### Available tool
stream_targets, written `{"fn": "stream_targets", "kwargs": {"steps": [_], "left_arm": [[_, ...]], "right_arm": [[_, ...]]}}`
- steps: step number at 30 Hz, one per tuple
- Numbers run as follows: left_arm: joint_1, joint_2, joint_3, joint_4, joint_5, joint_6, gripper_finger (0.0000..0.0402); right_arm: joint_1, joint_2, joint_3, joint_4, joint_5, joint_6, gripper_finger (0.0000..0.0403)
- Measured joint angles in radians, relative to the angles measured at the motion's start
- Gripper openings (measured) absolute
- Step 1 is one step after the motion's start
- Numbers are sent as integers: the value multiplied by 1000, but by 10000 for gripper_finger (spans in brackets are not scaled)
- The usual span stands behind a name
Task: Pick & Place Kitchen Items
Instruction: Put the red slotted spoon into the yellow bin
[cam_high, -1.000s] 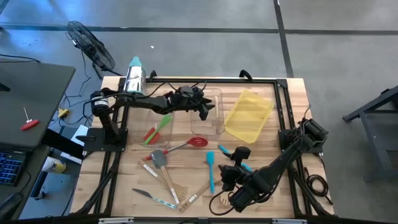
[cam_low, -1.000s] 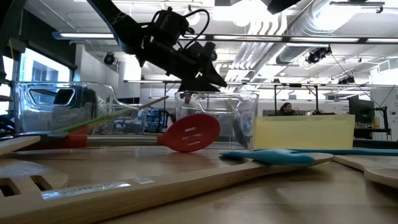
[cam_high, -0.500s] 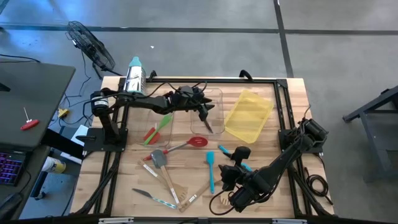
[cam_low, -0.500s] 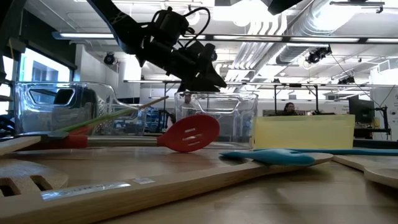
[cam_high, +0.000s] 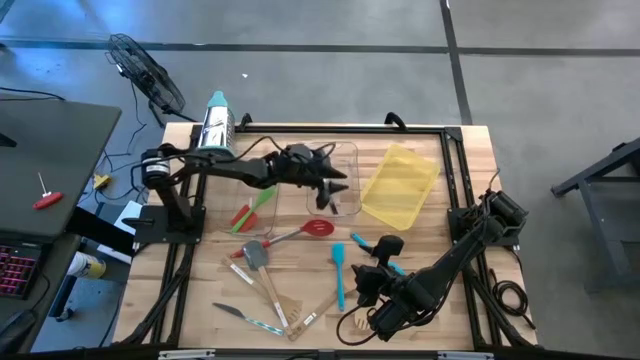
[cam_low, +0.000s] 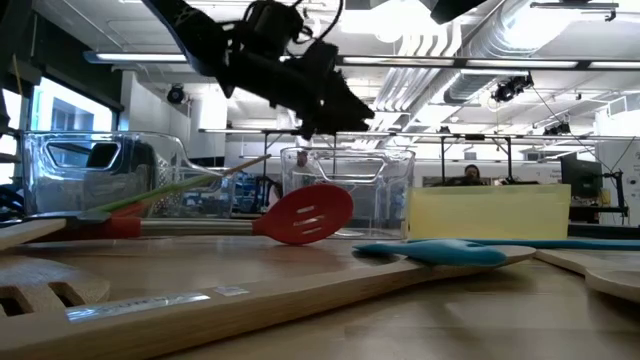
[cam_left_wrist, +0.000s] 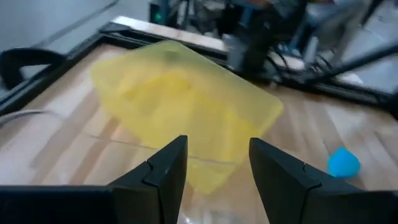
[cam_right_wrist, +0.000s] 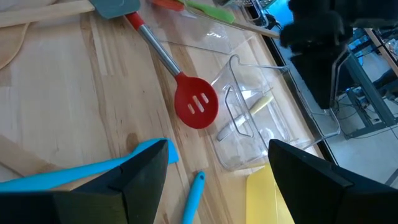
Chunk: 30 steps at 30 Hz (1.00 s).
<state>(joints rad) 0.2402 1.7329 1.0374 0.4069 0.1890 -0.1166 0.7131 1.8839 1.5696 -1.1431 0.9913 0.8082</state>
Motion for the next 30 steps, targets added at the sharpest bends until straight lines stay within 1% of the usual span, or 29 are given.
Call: {"fn": "stream_targets", "kwargs": {"steps": [2,6,9,13,16,19,21,24,30], "left_arm": [[-27,-20,0,-4,-1,36,171],[-82,-101,1,-101,-18,109,171],[-121,-176,0,-234,-20,146,171],[-167,-277,0,-436,-20,147,171],[-196,-347,0,-617,-20,139,171],[-225,-398,0,-764,-20,135,171],[-246,-414,0,-839,-20,130,171],[-279,-417,0,-897,-20,91,171],[-341,-368,-2,-911,-23,23,171]], "right_arm": [[-2,0,0,0,-1,0,270],[-8,0,0,-2,-3,0,270],[-15,0,0,-3,-3,0,270],[-22,0,0,-1,-4,0,270],[-28,0,0,4,-4,0,270],[-36,0,0,13,-6,1,270],[-41,0,0,16,-6,4,270],[-50,0,0,40,-9,3,270],[-85,0,0,62,-55,1,270]]}}
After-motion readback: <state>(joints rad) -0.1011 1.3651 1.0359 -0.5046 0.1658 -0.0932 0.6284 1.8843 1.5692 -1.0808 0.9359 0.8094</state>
